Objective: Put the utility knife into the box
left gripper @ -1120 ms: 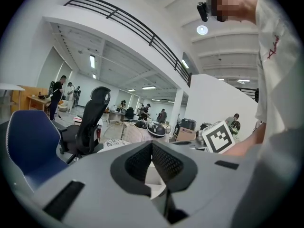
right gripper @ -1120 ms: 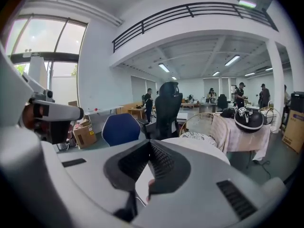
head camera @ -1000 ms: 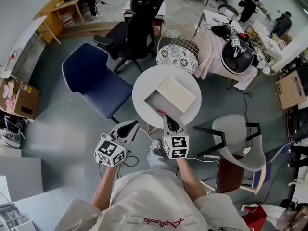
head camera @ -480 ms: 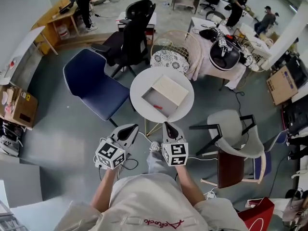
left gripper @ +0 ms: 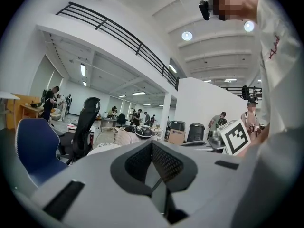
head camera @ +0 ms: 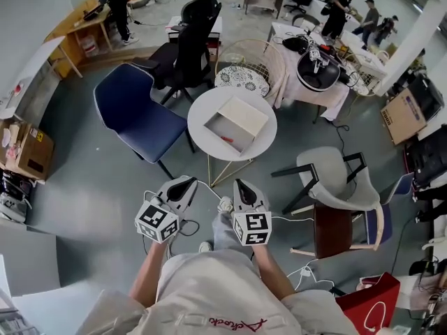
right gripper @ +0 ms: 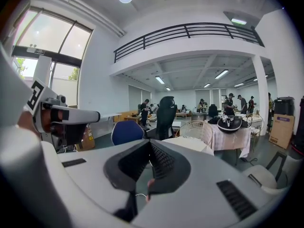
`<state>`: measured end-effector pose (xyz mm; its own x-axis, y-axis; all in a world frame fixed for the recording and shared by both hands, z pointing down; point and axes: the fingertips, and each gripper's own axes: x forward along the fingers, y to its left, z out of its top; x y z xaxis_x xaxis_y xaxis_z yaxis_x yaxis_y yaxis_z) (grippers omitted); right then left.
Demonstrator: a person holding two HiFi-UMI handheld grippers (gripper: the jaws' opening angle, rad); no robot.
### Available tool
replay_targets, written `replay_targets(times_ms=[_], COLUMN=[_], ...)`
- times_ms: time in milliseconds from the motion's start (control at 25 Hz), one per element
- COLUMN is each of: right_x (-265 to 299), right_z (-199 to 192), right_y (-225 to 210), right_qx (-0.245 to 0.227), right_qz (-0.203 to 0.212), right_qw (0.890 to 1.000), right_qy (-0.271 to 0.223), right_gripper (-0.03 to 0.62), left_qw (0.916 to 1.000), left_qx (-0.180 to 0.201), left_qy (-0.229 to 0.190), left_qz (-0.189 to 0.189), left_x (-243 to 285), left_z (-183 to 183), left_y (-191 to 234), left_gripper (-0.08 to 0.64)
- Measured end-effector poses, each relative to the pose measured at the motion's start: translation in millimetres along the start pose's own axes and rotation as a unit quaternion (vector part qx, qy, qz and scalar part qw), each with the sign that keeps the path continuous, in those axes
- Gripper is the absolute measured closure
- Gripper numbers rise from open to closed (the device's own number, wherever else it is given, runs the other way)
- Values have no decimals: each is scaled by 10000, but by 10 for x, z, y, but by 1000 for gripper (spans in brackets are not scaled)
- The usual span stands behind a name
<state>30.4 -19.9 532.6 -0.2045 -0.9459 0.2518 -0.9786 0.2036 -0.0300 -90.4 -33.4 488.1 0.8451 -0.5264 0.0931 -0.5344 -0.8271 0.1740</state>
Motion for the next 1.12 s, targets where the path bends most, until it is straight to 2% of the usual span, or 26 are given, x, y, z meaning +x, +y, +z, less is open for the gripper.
replay_targets(times_ms=[480, 720, 1120], right_x=[-640, -697, -667], right_z=[-75, -67, -14], right_y=[100, 185, 188], right_qx=[-65, -70, -127], right_qz=[-81, -26, -79], right_qw=[9999, 9998, 9996], right_qy=[-136, -178, -231], right_gripper=[577, 577, 577], left_qw=[9996, 9992, 9996], left_qx=[100, 28, 80], left_qy=[-100, -123, -102], left_qz=[234, 368, 242], left_x=[-381, -511, -491], left_z=[-74, -104, -108], left_y=[-189, -172, -239], left_gripper=[549, 548, 549])
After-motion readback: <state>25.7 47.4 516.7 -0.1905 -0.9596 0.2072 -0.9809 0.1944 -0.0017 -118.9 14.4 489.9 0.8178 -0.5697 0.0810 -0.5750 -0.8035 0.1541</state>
